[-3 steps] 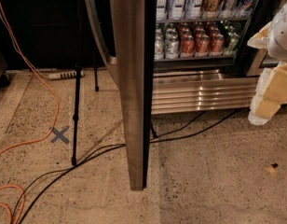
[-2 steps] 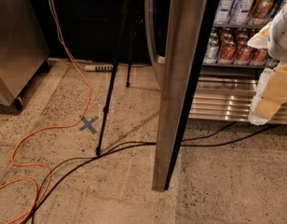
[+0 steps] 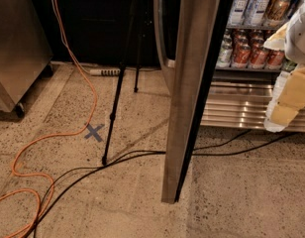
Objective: Close left fridge door
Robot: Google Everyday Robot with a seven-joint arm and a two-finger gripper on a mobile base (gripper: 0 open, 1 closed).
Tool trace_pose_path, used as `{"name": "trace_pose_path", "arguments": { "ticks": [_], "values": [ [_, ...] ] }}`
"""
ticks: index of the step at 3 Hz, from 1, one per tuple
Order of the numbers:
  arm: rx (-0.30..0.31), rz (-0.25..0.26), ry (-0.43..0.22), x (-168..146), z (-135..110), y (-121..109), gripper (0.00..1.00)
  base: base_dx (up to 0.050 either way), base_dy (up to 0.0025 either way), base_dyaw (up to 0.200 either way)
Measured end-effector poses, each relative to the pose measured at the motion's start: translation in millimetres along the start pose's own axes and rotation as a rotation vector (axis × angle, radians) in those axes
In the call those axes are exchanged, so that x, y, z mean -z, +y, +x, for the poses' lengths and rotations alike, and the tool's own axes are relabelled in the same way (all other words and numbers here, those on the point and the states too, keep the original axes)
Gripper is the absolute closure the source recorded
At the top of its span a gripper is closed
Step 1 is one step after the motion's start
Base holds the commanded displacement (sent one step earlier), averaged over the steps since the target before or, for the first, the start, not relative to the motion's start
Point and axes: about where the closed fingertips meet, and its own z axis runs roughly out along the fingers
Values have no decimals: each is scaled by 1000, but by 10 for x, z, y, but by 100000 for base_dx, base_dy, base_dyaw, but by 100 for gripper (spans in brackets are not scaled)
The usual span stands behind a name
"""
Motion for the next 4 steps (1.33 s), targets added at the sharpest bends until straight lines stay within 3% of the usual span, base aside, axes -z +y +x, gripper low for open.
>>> {"name": "trace_pose_path", "arguments": {
  "ticks": [2, 3, 4],
  "values": [
    [-19, 15, 13, 22, -6, -31, 0, 0, 0, 0],
    [-21, 12, 13, 13, -10, -26, 19, 0, 0, 0],
    [-20, -2, -6, -29, -18, 143, 43, 0, 0, 0]
  ]
}}
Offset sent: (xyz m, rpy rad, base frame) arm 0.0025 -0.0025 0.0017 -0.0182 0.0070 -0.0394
